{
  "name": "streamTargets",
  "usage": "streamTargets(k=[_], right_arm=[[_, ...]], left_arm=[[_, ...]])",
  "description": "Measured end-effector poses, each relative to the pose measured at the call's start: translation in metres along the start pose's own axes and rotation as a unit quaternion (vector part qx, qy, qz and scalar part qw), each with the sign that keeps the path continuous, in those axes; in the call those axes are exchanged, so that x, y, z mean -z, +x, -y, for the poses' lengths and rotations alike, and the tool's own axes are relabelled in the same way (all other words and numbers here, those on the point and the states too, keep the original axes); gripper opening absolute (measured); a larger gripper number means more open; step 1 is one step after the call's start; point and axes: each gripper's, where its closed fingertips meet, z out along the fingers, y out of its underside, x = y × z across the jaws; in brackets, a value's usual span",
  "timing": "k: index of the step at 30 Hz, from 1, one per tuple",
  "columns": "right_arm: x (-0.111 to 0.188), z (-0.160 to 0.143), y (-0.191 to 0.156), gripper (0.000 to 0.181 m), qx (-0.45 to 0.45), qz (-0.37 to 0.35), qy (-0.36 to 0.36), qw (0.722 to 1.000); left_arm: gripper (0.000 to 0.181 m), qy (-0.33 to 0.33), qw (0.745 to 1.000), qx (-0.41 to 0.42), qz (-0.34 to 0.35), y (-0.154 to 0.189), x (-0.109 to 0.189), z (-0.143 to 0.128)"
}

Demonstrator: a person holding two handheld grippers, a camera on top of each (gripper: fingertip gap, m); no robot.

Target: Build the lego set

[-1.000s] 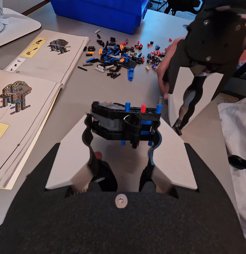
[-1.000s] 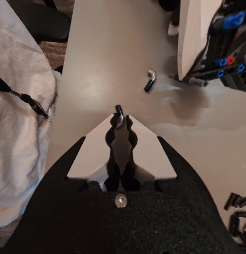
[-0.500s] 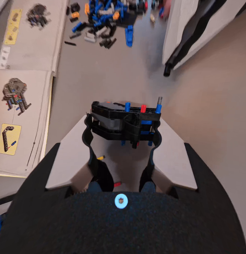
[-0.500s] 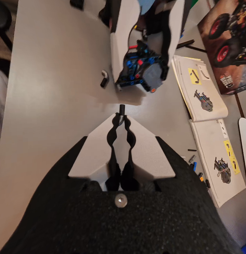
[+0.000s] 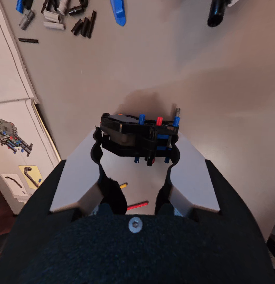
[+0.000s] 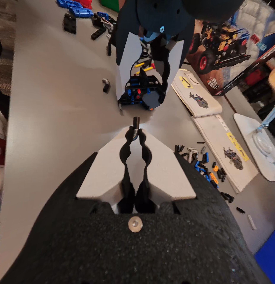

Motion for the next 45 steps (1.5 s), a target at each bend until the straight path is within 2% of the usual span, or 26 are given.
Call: streamTargets(k=[3, 5, 7, 9, 11, 13, 14, 17, 18, 21, 23, 26, 28, 29, 30, 32, 33, 35, 37, 40, 45], right_arm=[[0.001, 0.003, 0.007, 0.007, 0.067, -0.060, -0.002, 0.996], [0.002, 0.007, 0.010, 0.007, 0.132, -0.106, -0.010, 0.986], [0.002, 0.011, 0.009, 0.007, 0.181, -0.133, -0.012, 0.974], [0.003, 0.015, 0.009, 0.007, 0.213, -0.156, -0.014, 0.964], [0.007, 0.024, 0.011, 0.007, 0.251, -0.185, -0.007, 0.950], [0.010, 0.035, 0.010, 0.007, 0.282, -0.205, 0.005, 0.937], [0.012, 0.040, 0.009, 0.006, 0.297, -0.215, 0.010, 0.930], [0.011, 0.043, 0.005, 0.007, 0.333, -0.225, 0.005, 0.916], [0.010, 0.043, 0.004, 0.007, 0.346, -0.227, 0.000, 0.910], [0.010, 0.049, 0.000, 0.006, 0.364, -0.233, 0.008, 0.902], [0.008, 0.048, 0.000, 0.007, 0.366, -0.233, 0.000, 0.901], [0.006, 0.049, 0.000, 0.007, 0.368, -0.232, 0.003, 0.900], [0.007, 0.051, -0.003, 0.007, 0.325, -0.211, 0.035, 0.921], [0.009, 0.052, -0.004, 0.014, 0.280, -0.189, 0.055, 0.940], [0.012, 0.055, -0.007, 0.025, 0.221, -0.157, 0.082, 0.959], [0.023, 0.063, -0.005, 0.028, 0.071, -0.082, 0.140, 0.984], [0.029, 0.067, -0.003, 0.028, -0.005, -0.040, 0.173, 0.984], [0.040, 0.074, -0.002, 0.019, -0.137, 0.065, 0.233, 0.960], [0.043, 0.075, -0.003, 0.021, -0.211, 0.136, 0.253, 0.934], [0.041, 0.073, -0.003, 0.021, -0.235, 0.160, 0.259, 0.923], [0.042, 0.078, -0.008, 0.011, -0.213, 0.150, 0.273, 0.926]], left_arm=[[0.088, -0.001, 1.000, 0.005, 0.021, 0.000, -0.002, 0.003], [0.095, 0.014, 1.000, 0.013, 0.022, 0.003, 0.001, 0.007], [0.101, 0.044, 0.998, 0.023, 0.029, 0.004, 0.011, 0.011], [0.099, 0.092, 0.994, 0.040, 0.039, 0.002, 0.030, 0.019], [0.087, 0.176, 0.982, 0.068, 0.018, 0.009, 0.056, 0.040], [0.052, 0.274, 0.955, 0.110, -0.031, 0.021, 0.080, 0.067], [0.048, 0.302, 0.942, 0.133, -0.068, 0.029, 0.084, 0.076], [0.049, 0.334, 0.912, 0.158, -0.180, 0.056, 0.085, 0.089], [0.047, 0.341, 0.905, 0.163, -0.197, 0.060, 0.085, 0.091], [0.036, 0.337, 0.907, 0.171, -0.188, 0.058, 0.072, 0.088], [0.011, 0.346, 0.905, 0.162, -0.186, 0.059, 0.071, 0.088], [0.006, 0.353, 0.909, 0.140, -0.172, 0.061, 0.071, 0.087], [0.006, 0.359, 0.910, 0.125, -0.166, 0.063, 0.073, 0.086], [0.006, 0.367, 0.909, 0.119, -0.161, 0.063, 0.074, 0.087], [0.006, 0.374, 0.908, 0.109, -0.155, 0.063, 0.076, 0.087], [0.006, 0.394, 0.905, 0.083, -0.141, 0.065, 0.081, 0.088], [0.006, 0.406, 0.902, 0.069, -0.131, 0.066, 0.084, 0.090], [0.006, 0.410, 0.903, 0.055, -0.113, 0.067, 0.084, 0.091], [0.006, 0.433, 0.893, 0.045, -0.111, 0.070, 0.089, 0.096], [0.006, 0.456, 0.882, 0.036, -0.110, 0.072, 0.097, 0.101], [0.006, 0.474, 0.872, 0.037, -0.115, 0.073, 0.106, 0.104]])
